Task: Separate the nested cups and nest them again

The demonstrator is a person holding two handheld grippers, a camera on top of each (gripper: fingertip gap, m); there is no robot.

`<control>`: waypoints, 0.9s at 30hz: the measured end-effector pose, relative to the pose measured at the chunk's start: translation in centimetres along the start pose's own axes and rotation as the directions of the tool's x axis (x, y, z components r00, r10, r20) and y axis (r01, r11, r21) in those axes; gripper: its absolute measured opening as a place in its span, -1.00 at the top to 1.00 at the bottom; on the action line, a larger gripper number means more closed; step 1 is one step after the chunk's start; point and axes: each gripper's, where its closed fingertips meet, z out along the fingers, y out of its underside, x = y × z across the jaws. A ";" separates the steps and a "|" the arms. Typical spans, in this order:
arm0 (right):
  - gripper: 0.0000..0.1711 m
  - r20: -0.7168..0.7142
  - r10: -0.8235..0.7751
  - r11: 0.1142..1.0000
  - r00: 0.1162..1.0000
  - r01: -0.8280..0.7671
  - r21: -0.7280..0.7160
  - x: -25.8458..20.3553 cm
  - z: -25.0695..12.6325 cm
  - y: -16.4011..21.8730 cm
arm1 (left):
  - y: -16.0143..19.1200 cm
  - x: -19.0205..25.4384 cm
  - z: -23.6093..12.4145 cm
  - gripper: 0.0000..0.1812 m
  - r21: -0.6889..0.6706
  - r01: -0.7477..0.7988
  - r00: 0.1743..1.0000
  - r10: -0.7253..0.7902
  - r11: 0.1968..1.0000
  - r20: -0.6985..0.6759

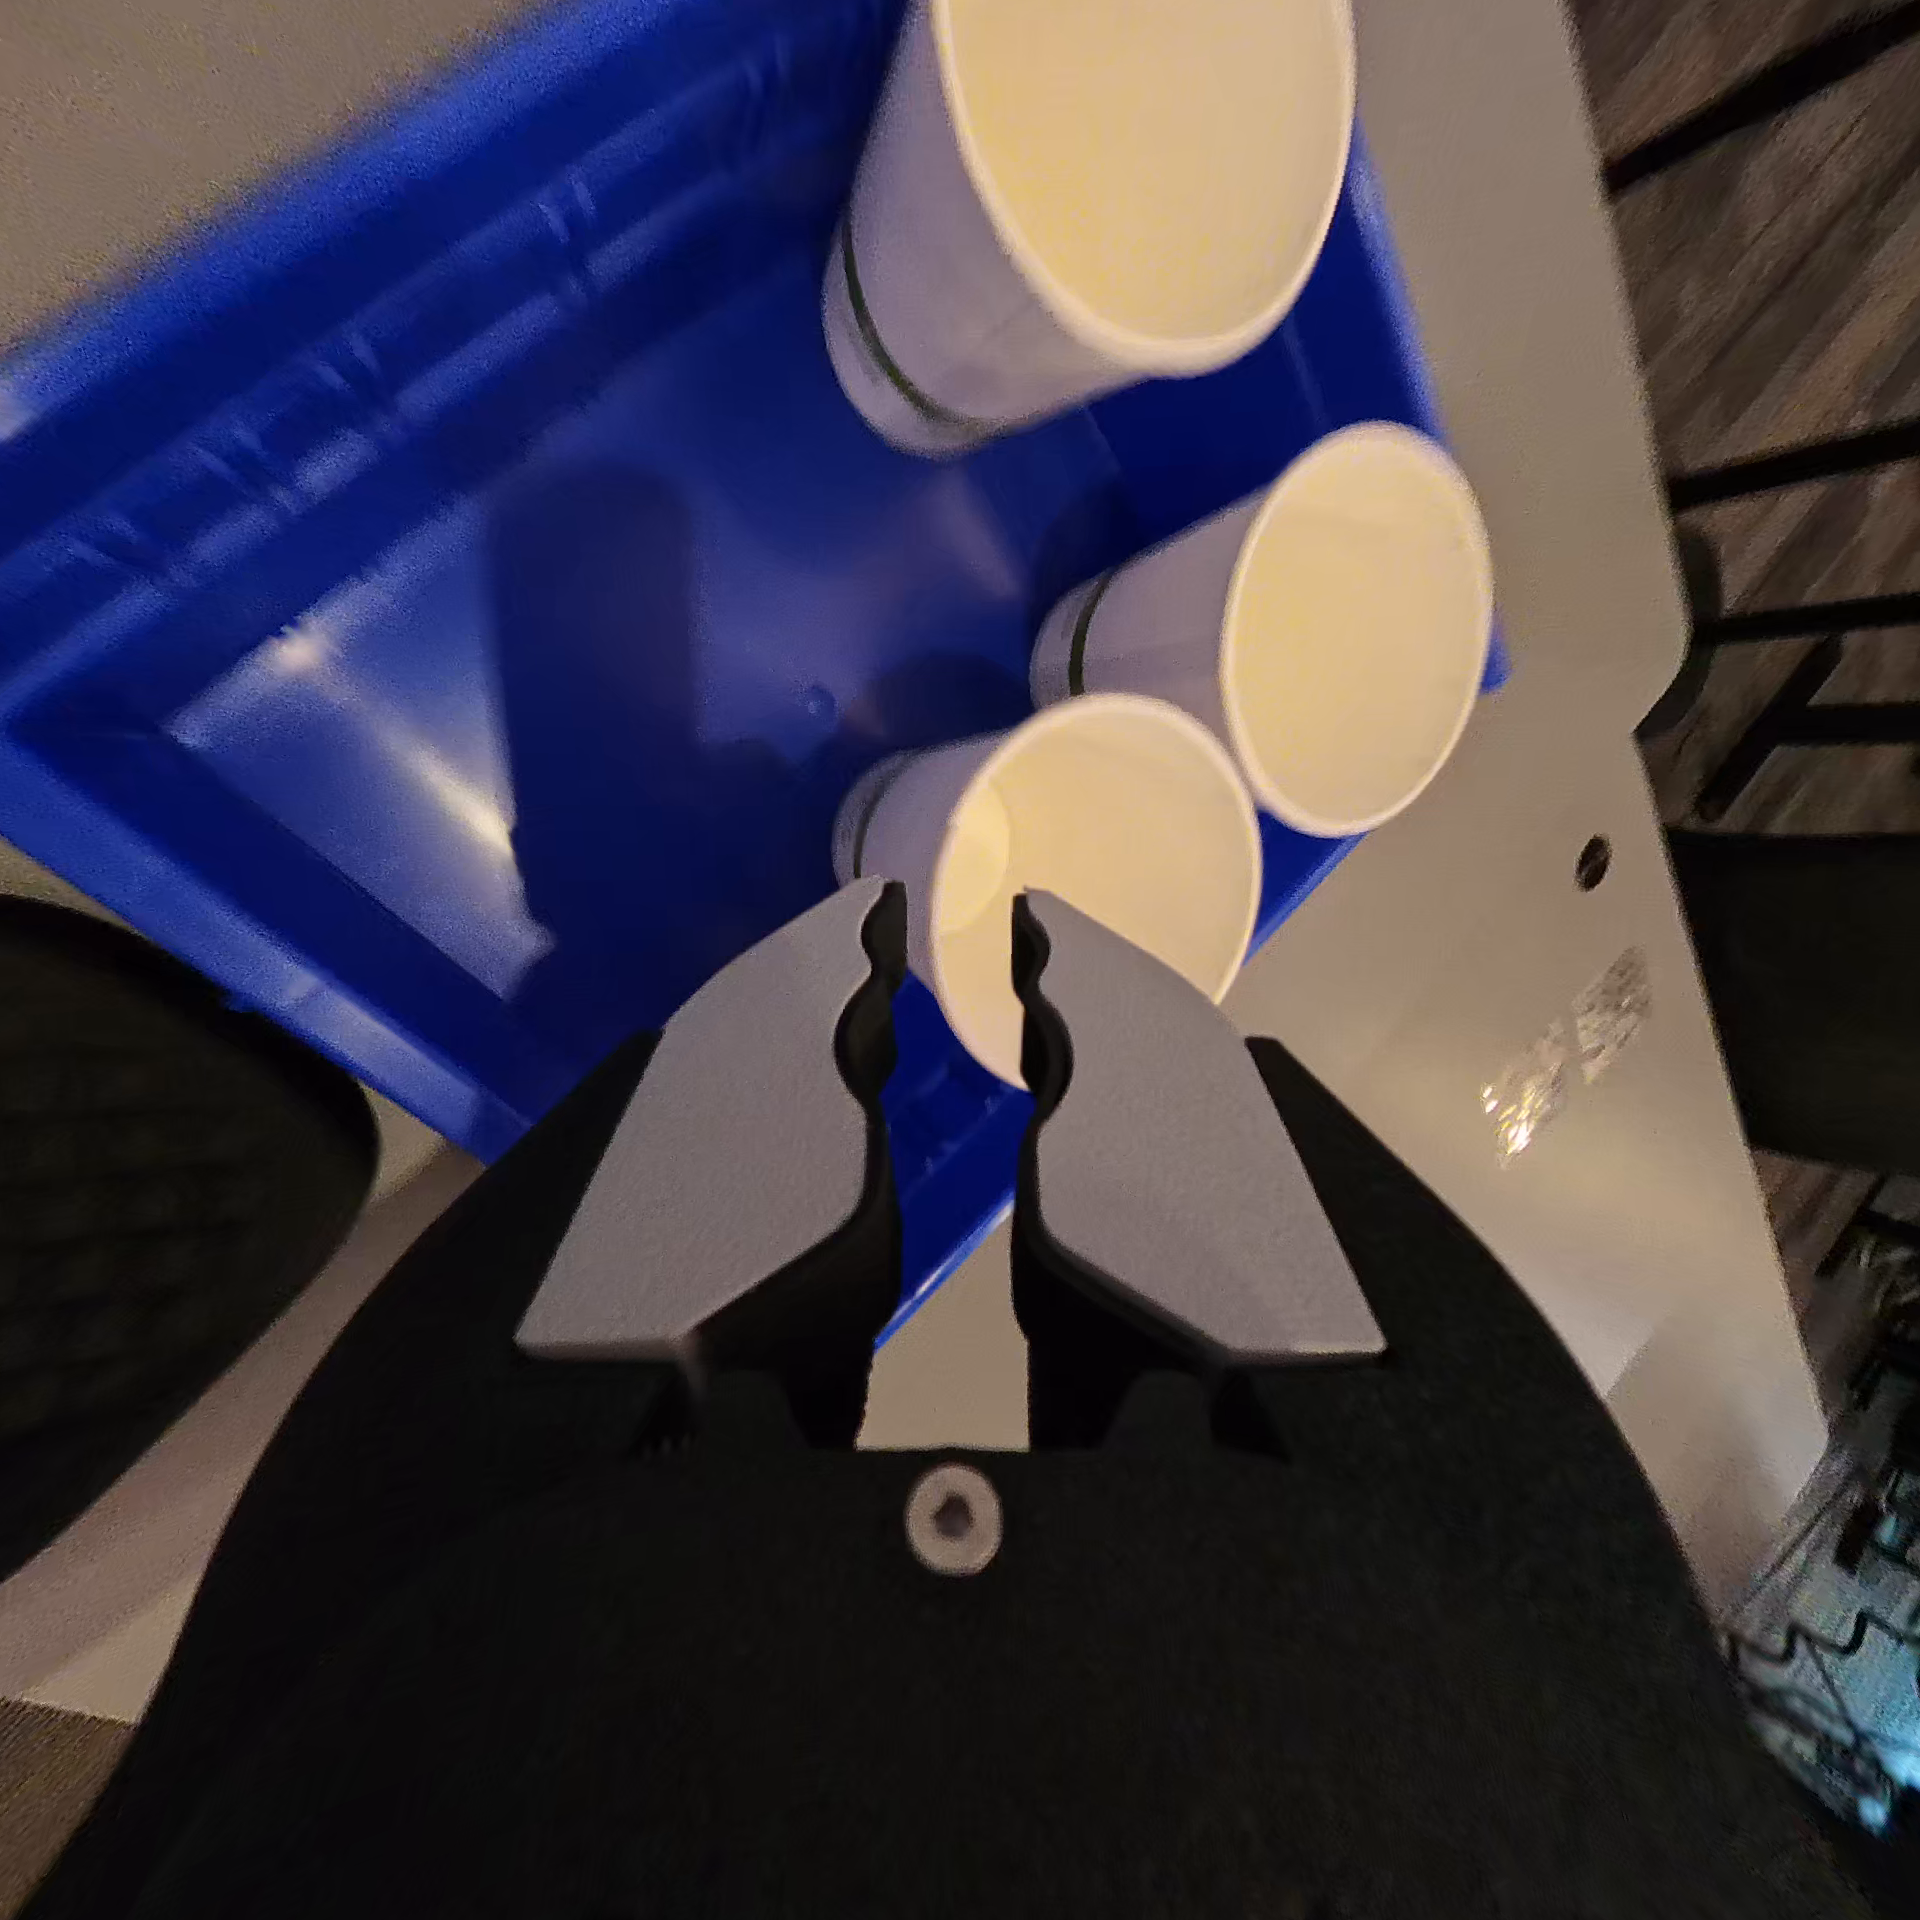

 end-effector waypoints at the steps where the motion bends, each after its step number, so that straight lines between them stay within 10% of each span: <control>1: 0.78 0.001 -0.015 0.999 1.000 0.015 0.041 -0.2 -1.2 -1.6 | 0.0 0.1 0.0 -0.02 0.000 0.000 1.000 0.000 1.000 -0.004; 13: 0.90 0.046 -0.512 0.761 0.858 0.428 0.488 -13.7 -11.1 -25.0 | 0.2 1.1 0.2 -0.02 -0.017 -0.032 0.999 0.032 0.999 -0.013; 27: 0.91 0.123 -0.568 0.765 0.814 0.466 0.444 -15.5 -7.3 -27.5 | -0.2 1.2 0.1 -0.02 -0.004 -0.036 0.999 0.036 0.999 -0.023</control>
